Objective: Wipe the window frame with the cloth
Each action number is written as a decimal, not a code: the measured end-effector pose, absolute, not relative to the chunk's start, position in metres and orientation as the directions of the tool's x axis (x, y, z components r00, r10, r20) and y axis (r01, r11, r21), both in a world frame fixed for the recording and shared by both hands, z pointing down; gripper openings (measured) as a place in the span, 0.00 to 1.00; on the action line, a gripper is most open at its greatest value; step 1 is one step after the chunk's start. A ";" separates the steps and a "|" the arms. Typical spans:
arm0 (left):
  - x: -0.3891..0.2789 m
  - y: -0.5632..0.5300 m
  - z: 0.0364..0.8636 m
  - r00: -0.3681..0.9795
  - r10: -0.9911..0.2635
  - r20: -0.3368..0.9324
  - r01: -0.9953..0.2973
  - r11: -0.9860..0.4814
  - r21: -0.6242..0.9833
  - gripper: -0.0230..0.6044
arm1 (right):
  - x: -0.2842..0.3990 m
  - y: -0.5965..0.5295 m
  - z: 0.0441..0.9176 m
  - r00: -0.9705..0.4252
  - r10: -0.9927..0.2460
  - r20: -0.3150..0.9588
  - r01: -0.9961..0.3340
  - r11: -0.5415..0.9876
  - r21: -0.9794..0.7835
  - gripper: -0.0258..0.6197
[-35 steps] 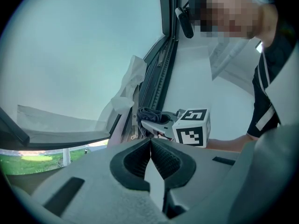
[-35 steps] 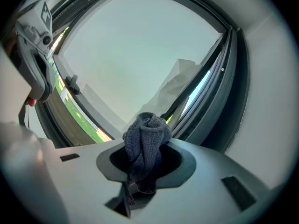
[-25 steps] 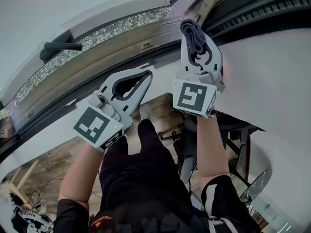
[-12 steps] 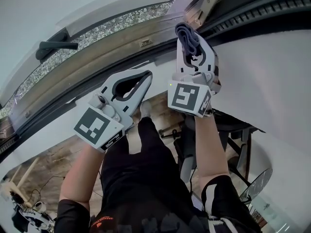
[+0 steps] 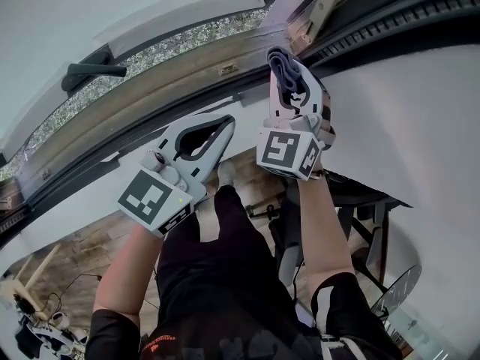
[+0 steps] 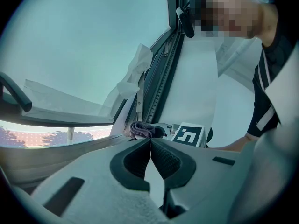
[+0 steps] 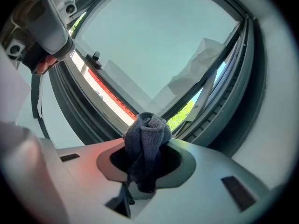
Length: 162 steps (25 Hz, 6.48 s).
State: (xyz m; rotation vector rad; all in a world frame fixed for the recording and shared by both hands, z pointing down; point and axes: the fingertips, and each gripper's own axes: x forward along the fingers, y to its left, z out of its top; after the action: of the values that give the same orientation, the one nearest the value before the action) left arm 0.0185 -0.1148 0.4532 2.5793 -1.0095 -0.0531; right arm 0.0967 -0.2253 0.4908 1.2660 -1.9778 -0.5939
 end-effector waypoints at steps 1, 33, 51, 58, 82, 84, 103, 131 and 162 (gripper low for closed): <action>0.018 -0.114 0.451 0.742 -0.663 0.097 -0.649 -0.676 0.349 0.07 | 0.096 -0.225 0.488 -0.278 -0.908 0.314 -0.588 0.420 0.691 0.20; 0.027 -0.111 0.249 0.752 -0.646 -0.131 -0.640 -0.763 0.087 0.07 | 0.095 -0.167 0.105 -0.405 -0.868 -0.288 -0.716 0.105 0.691 0.20; 0.037 -0.118 0.215 0.770 -0.614 -0.175 -0.619 -0.785 0.028 0.07 | 0.114 -0.169 -0.001 -0.327 -0.831 -0.451 -0.728 -0.082 0.680 0.20; 0.035 -0.119 0.223 0.774 -0.611 -0.166 -0.614 -0.788 0.041 0.07 | 0.122 -0.179 0.013 -0.295 -0.862 -0.412 -0.725 -0.078 0.684 0.20; 0.037 -0.114 0.283 0.797 -0.599 -0.084 -0.586 -0.799 0.136 0.07 | 0.120 -0.193 0.104 -0.282 -0.916 -0.286 -0.717 0.003 0.697 0.20; 0.037 -0.113 0.289 0.798 -0.598 -0.072 -0.585 -0.798 0.143 0.07 | 0.120 -0.194 0.115 -0.280 -0.920 -0.273 -0.719 0.013 0.694 0.20; 0.029 -0.100 0.337 0.787 -0.616 -0.019 -0.599 -0.772 0.211 0.07 | 0.125 -0.200 0.217 -0.247 -0.964 -0.101 -0.725 0.115 0.680 0.20; 0.034 -0.091 0.409 0.786 -0.614 0.077 -0.606 -0.740 0.292 0.07 | 0.130 -0.204 0.365 -0.231 -0.965 0.127 -0.753 0.260 0.605 0.20; 0.026 -0.089 0.460 0.771 -0.616 0.161 -0.630 -0.701 0.335 0.07 | 0.131 -0.207 0.485 -0.230 -0.937 0.262 -0.801 0.335 0.496 0.20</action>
State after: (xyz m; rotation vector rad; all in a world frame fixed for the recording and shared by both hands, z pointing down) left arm 0.0259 -0.0887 0.4595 2.5932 -0.9503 0.0515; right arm 0.1313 -0.2071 0.4851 1.5199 -2.0913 -0.3497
